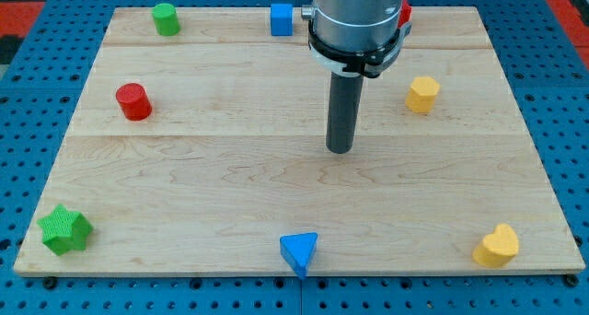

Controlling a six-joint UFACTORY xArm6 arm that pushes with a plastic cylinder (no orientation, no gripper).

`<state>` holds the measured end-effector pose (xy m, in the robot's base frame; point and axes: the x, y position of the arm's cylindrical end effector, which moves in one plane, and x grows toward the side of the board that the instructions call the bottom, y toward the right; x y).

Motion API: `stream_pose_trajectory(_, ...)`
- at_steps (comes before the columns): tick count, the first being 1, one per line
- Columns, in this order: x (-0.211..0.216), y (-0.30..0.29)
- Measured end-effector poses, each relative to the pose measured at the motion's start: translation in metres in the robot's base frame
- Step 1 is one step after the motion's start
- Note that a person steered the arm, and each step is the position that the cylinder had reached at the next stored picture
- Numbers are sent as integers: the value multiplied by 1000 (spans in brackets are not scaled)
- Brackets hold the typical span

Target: Move your arm to the left of the yellow hexagon

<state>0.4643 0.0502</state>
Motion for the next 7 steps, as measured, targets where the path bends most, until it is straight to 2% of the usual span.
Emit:
stream_pose_trajectory(2, -1, -1)
stream_pose_trajectory(3, -66, 1)
stream_pose_trajectory(7, -76, 1)
